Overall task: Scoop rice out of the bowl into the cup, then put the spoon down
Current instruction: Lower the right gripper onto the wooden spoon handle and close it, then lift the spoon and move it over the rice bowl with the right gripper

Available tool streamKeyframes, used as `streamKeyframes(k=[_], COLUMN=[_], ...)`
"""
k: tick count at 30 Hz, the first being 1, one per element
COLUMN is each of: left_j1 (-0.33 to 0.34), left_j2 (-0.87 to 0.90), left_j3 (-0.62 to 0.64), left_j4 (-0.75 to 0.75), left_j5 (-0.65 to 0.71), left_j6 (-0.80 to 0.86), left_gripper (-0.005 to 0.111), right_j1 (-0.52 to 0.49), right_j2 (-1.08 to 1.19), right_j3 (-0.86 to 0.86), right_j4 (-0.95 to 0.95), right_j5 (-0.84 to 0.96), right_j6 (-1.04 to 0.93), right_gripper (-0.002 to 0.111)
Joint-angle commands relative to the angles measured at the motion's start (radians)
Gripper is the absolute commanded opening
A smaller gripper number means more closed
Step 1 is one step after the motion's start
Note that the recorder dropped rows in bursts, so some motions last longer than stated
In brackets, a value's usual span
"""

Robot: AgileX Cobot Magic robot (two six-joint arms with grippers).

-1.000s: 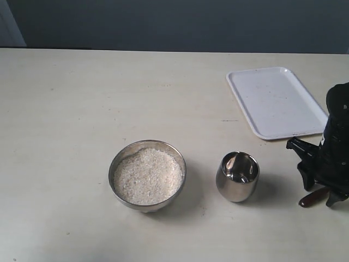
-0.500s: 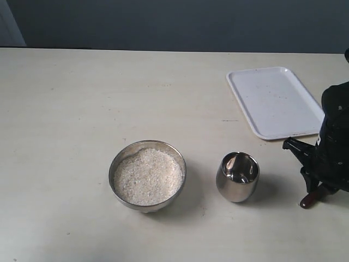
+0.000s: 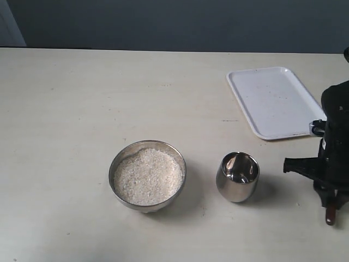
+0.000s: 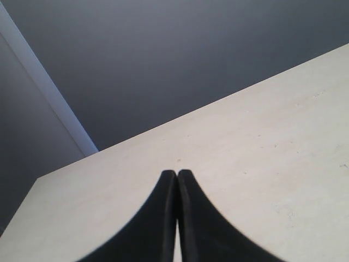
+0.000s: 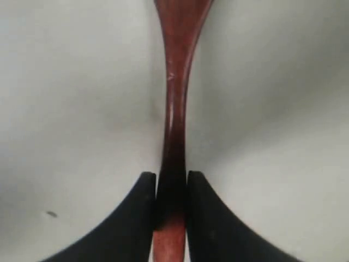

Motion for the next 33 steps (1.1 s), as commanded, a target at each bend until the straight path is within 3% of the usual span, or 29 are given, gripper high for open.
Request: streamKeyframes(k=[1, 8, 15, 26, 33], left_j1=[-0.001, -0.001, -0.001, -0.001, -0.001], left_j2=[-0.005, -0.005, -0.005, -0.005, -0.005], left_j3=[-0.005, -0.005, -0.005, -0.005, -0.005], left_j4=[0.000, 0.000, 0.000, 0.000, 0.000], left_j5=[-0.007, -0.007, -0.007, -0.007, -0.007], left_j6=[-0.008, -0.008, -0.008, -0.008, -0.008], left_gripper=[0.000, 0.000, 0.000, 0.000, 0.000], right_j1=[0.002, 0.072, 0.300, 0.651, 0.785], right_j2=[-0.080, -0.137, -0.089, 0.068, 0.121], right_j3=[-0.024, -0.249, -0.473, -0.516, -0.516], right_j4=[-0.133, -0.277, -0.539, -0.755, -0.737], right_j5=[0.122, 0.294, 0.335, 0.335, 0.335], right_j6=[-0.112, -0.370, -0.586, -0.743, -0.761], right_gripper=[-0.001, -0.001, -0.001, -0.001, -0.001])
